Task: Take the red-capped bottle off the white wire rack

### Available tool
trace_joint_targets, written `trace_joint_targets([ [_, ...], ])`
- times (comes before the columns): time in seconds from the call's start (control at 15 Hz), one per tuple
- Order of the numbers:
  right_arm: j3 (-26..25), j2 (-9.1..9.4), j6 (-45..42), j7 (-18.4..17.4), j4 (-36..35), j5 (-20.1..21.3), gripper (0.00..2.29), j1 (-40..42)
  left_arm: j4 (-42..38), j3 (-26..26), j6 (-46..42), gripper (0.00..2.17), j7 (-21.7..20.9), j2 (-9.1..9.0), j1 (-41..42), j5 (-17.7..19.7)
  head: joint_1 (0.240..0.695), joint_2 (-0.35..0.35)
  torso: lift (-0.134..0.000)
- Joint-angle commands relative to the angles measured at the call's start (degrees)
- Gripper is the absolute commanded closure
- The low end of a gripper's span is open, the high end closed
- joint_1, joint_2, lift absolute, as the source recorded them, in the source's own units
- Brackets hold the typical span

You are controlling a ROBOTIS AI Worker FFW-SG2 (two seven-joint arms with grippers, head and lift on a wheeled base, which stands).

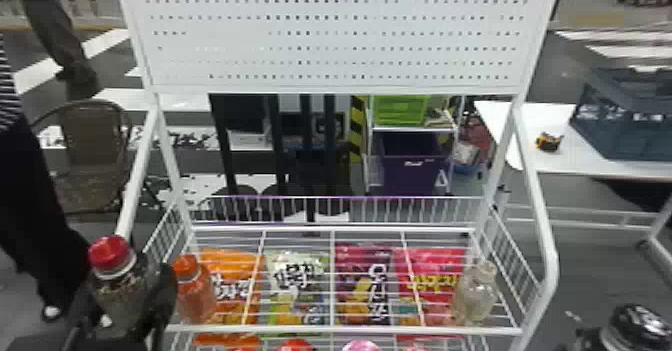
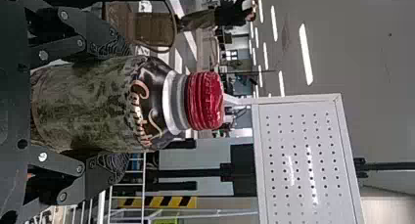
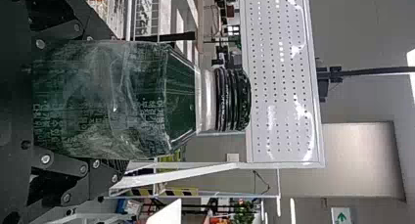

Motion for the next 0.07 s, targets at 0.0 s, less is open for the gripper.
trace_joint_targets([
  [0.0,-0.06,0.05,-0.28,0.00,-0.07,-0.06,1.22,-0.10,-0.29,0.00,0.00,2.00,0.00,-0.03,0.10,0.04,0.499,0.000,0.000],
])
